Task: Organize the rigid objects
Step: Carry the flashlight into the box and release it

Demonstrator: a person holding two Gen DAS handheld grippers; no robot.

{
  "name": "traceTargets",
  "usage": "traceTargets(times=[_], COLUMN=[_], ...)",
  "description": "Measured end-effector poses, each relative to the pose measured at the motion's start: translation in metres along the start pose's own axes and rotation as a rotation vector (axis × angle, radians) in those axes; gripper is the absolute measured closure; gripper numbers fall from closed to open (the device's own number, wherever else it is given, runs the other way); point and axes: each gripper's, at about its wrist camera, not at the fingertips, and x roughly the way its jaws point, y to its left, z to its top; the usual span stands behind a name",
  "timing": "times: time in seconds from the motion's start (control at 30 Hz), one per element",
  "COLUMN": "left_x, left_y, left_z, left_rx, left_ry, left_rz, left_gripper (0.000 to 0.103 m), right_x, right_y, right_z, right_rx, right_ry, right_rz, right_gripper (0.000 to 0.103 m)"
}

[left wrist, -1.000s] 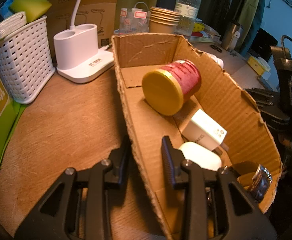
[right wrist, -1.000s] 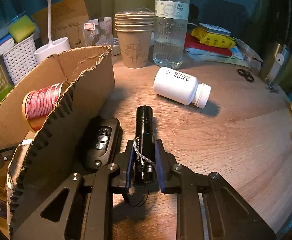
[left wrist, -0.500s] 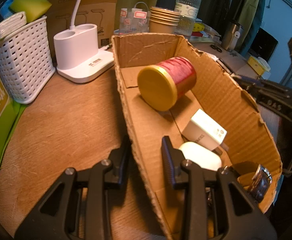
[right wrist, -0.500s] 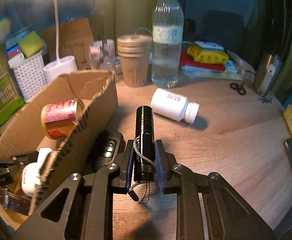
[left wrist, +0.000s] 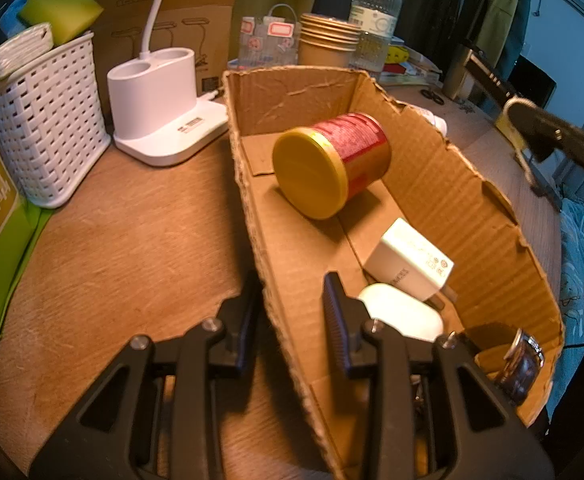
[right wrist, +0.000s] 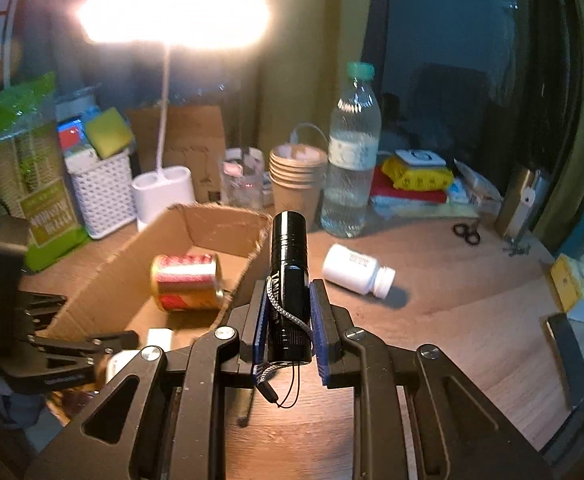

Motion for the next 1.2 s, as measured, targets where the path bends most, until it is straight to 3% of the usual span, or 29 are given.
traceTargets(times=[0.43,0.87,1.2], left_x=[0.0,0.0,0.0], left_y=[0.0,0.0,0.0], left_z=[0.0,0.0,0.0], left_rx=[0.0,0.0,0.0], left_ry=[0.0,0.0,0.0], left_rz=[0.0,0.0,0.0], left_gripper=[0.07,0.07,0.07], right_x=[-0.017,-0.002,0.029], right_y=[0.029,0.057,0.063], right_z=[0.007,0.001,-0.012], right_rx=[-0.04,-0.079,-0.092], right_ry=[-0.043,-0.01,0.058], right_rz=[0.089,0.153,0.099], right_gripper=[0.081,0.081,0.081])
